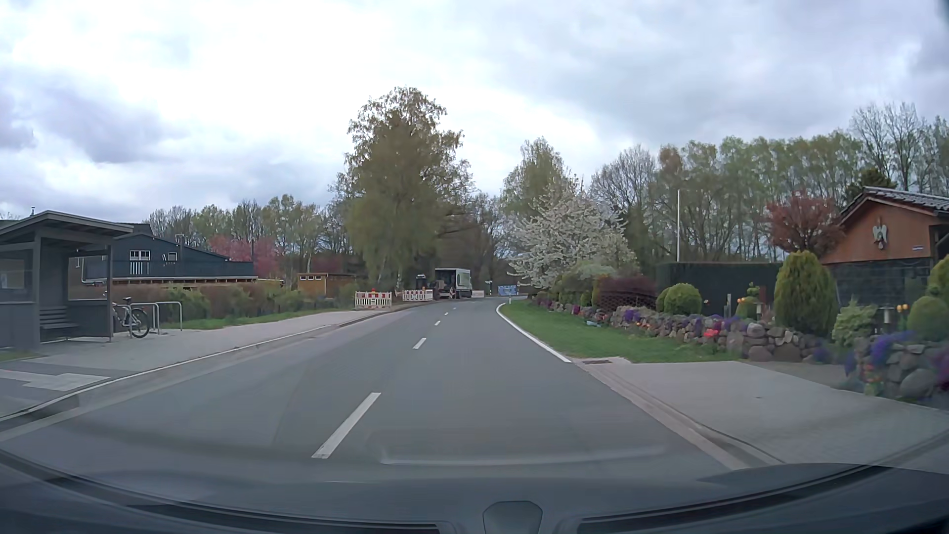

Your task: Follow the waypoints while adhering to traffic rules and regulations

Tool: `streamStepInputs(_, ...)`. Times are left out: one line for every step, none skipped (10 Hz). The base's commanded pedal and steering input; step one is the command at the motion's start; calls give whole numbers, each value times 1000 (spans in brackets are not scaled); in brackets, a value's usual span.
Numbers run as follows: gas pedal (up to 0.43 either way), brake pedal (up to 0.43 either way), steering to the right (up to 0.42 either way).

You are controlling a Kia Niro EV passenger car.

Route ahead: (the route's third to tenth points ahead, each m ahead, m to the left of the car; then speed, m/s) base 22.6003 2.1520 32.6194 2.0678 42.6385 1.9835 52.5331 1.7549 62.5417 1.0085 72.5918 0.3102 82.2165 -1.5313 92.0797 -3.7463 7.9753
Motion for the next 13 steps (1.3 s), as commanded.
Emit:
streamStepInputs(67,0,-1)
streamStepInputs(67,0,-1)
streamStepInputs(67,0,-1)
streamStepInputs(67,0,-1)
streamStepInputs(67,0,-1)
streamStepInputs(67,0,-1)
streamStepInputs(67,0,-1)
streamStepInputs(67,0,-1)
streamStepInputs(67,0,-1)
streamStepInputs(67,0,-1)
streamStepInputs(67,0,-1)
streamStepInputs(67,0,-1)
streamStepInputs(67,0,-1)
